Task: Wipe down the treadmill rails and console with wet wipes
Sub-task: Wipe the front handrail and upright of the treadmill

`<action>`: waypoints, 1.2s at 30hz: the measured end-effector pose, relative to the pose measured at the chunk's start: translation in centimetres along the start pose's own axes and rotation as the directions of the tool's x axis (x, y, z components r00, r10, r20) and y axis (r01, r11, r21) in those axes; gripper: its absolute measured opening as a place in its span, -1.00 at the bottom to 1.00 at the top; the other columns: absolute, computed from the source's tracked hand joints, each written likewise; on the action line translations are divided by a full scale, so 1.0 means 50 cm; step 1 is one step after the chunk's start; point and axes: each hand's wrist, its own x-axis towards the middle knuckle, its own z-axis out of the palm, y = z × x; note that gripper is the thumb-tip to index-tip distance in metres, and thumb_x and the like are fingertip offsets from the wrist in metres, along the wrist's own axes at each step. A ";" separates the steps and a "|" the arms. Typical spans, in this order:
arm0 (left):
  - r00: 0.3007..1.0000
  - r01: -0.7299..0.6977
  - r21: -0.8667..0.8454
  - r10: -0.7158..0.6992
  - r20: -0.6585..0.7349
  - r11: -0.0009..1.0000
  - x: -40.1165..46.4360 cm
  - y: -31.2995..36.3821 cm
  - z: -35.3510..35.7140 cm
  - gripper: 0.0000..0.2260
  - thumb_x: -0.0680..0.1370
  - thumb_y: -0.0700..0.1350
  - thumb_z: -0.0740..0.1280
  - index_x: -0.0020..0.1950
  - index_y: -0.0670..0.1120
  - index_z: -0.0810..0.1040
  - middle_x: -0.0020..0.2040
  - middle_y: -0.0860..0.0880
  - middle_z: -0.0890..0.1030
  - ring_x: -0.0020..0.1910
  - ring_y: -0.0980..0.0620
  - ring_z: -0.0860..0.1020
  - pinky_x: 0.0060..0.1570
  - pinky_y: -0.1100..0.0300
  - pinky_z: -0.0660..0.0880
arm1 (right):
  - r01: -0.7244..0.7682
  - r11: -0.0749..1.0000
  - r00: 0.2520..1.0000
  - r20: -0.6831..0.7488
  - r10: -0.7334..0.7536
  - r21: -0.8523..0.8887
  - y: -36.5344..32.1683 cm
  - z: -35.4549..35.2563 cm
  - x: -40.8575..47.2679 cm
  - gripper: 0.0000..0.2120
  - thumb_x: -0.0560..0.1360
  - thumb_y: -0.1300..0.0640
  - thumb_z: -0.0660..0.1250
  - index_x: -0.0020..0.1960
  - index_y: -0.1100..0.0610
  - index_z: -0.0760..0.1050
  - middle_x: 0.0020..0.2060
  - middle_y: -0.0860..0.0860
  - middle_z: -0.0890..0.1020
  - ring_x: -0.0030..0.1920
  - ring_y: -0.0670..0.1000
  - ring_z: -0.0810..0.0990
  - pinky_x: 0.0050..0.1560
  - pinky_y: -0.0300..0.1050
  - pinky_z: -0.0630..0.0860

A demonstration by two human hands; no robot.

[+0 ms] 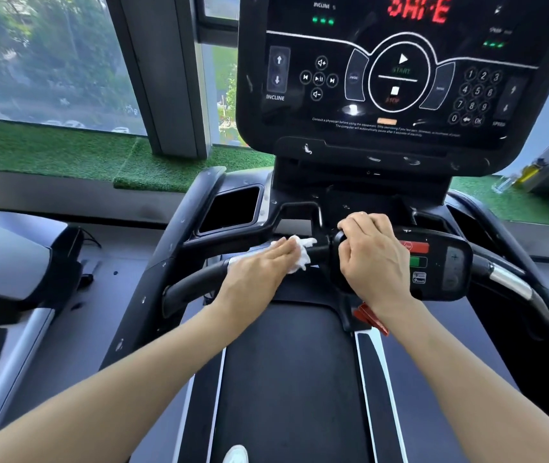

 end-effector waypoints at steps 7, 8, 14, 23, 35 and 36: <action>0.943 0.287 0.066 -0.294 0.155 0.956 0.095 0.016 -0.003 -0.70 0.65 0.03 0.12 -0.04 -0.09 0.57 -0.20 0.00 0.65 -0.07 -0.09 0.58 -0.12 0.04 0.43 | 0.004 1.000 1.000 -0.001 -0.004 0.006 0.002 0.003 0.000 -0.71 0.45 0.15 0.05 -0.08 0.15 0.54 -0.09 -0.04 0.59 0.00 0.02 0.45 -0.42 -0.25 0.33; 0.945 0.282 0.049 -0.286 0.157 0.958 0.100 0.014 -0.002 -0.69 0.65 0.03 0.12 -0.05 -0.09 0.57 -0.20 0.00 0.64 -0.07 -0.10 0.58 -0.11 0.04 0.43 | 0.003 1.000 1.000 -0.004 -0.003 0.008 0.001 0.003 0.000 -0.71 0.45 0.15 0.05 -0.08 0.15 0.54 -0.09 -0.04 0.59 0.00 0.02 0.44 -0.42 -0.23 0.35; 0.988 -0.089 -0.029 0.084 -0.128 0.996 -0.008 -0.016 0.007 -0.77 0.52 -0.22 0.30 0.14 -0.12 0.62 0.17 0.06 0.61 0.14 0.06 0.58 0.13 0.17 0.51 | 0.019 1.000 1.000 -0.013 -0.019 0.004 0.004 0.002 -0.001 -0.70 0.44 0.16 0.05 -0.08 0.15 0.55 -0.08 -0.05 0.59 0.00 0.01 0.45 -0.41 -0.27 0.28; 0.981 0.041 0.022 -0.036 -0.193 0.999 0.011 0.006 0.059 -0.68 0.54 -0.10 0.19 0.18 -0.19 0.61 0.18 -0.10 0.61 0.16 -0.06 0.58 0.24 0.12 0.43 | 0.005 1.000 1.000 -0.026 -0.005 -0.012 -0.001 0.006 -0.001 -0.71 0.44 0.17 0.07 -0.07 0.16 0.56 -0.07 -0.03 0.61 0.01 0.02 0.45 -0.37 -0.27 0.29; 0.960 0.157 0.061 -0.138 -0.243 0.986 -0.055 -0.046 0.027 -0.68 0.44 -0.37 0.36 0.18 -0.21 0.61 0.18 -0.09 0.62 0.13 -0.09 0.60 0.17 0.09 0.50 | -0.009 1.000 1.000 -0.029 0.009 -0.019 -0.003 0.006 -0.005 -0.75 0.44 0.19 0.09 -0.08 0.16 0.54 -0.08 -0.04 0.59 0.00 0.01 0.43 -0.40 -0.26 0.26; 0.955 0.183 0.041 -0.167 -0.246 0.982 -0.037 -0.038 0.026 -0.73 0.49 -0.28 0.31 0.17 -0.18 0.62 0.16 -0.07 0.63 0.11 -0.08 0.61 0.09 0.04 0.55 | -0.010 1.000 1.000 -0.026 0.010 -0.019 -0.004 0.005 -0.004 -0.74 0.45 0.19 0.08 -0.08 0.16 0.54 -0.07 -0.04 0.59 0.00 0.02 0.44 -0.40 -0.26 0.25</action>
